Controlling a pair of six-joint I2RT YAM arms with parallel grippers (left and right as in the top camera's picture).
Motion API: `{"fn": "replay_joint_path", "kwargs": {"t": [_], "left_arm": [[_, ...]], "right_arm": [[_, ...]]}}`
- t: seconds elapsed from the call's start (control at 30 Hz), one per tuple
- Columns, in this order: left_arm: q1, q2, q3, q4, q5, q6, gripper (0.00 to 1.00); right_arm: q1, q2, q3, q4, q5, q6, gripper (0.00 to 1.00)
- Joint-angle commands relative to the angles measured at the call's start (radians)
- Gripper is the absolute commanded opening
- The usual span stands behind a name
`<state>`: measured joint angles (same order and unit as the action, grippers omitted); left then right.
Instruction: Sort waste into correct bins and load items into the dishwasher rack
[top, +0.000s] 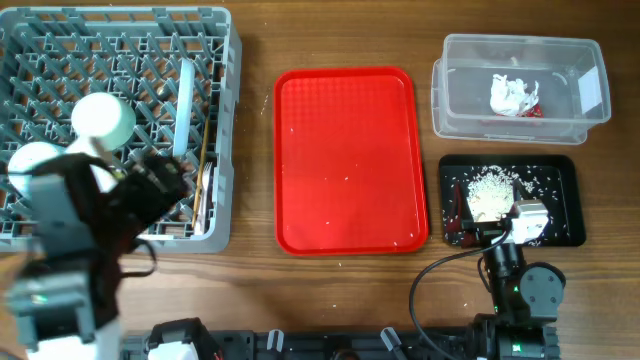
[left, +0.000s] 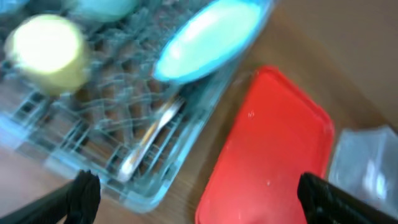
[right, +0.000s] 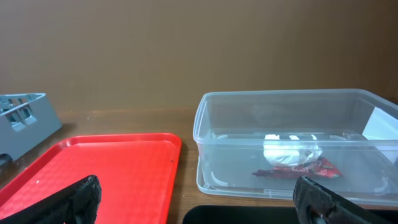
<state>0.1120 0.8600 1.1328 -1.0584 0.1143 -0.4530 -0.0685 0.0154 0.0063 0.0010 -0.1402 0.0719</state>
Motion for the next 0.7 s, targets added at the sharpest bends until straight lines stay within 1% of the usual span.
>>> {"fn": "replay_joint_path", "kwargs": {"t": [0.0, 0.13, 0.17, 0.27, 0.37, 0.5, 0.57, 0.67], "left_arm": [[-0.119, -0.119, -0.263, 0.222, 0.008, 0.109, 1.00], [-0.156, -0.232, -0.560, 0.553, 0.009, 0.109, 1.00], [-0.156, -0.248, -0.603, 0.598, 0.012, 0.110, 1.00], [-0.155, -0.324, -0.790, 0.810, 0.039, 0.109, 1.00], [-0.155, -0.389, -0.906, 0.943, 0.040, 0.109, 1.00], [-0.155, -0.480, -1.011, 1.064, 0.045, 0.117, 1.00], [-0.155, -0.532, -1.043, 1.088, 0.061, 0.165, 1.00], [-0.155, -0.610, -1.079, 1.089, 0.060, 0.188, 1.00]], "right_arm": [[-0.005, -0.012, -0.001, 0.006, 0.014, -0.019, 1.00], [-0.005, -0.012, -0.001, 0.006, 0.014, -0.019, 1.00], [-0.005, -0.012, -0.001, 0.006, 0.014, -0.019, 1.00], [-0.005, -0.012, -0.001, 0.006, 0.014, -0.019, 1.00], [-0.005, -0.012, -0.001, 0.006, 0.014, -0.019, 1.00], [-0.005, -0.012, -0.001, 0.006, 0.014, -0.019, 1.00], [-0.005, -0.012, -0.001, 0.006, 0.014, -0.019, 1.00], [-0.005, -0.012, -0.001, 0.006, 0.014, -0.019, 1.00]]}}
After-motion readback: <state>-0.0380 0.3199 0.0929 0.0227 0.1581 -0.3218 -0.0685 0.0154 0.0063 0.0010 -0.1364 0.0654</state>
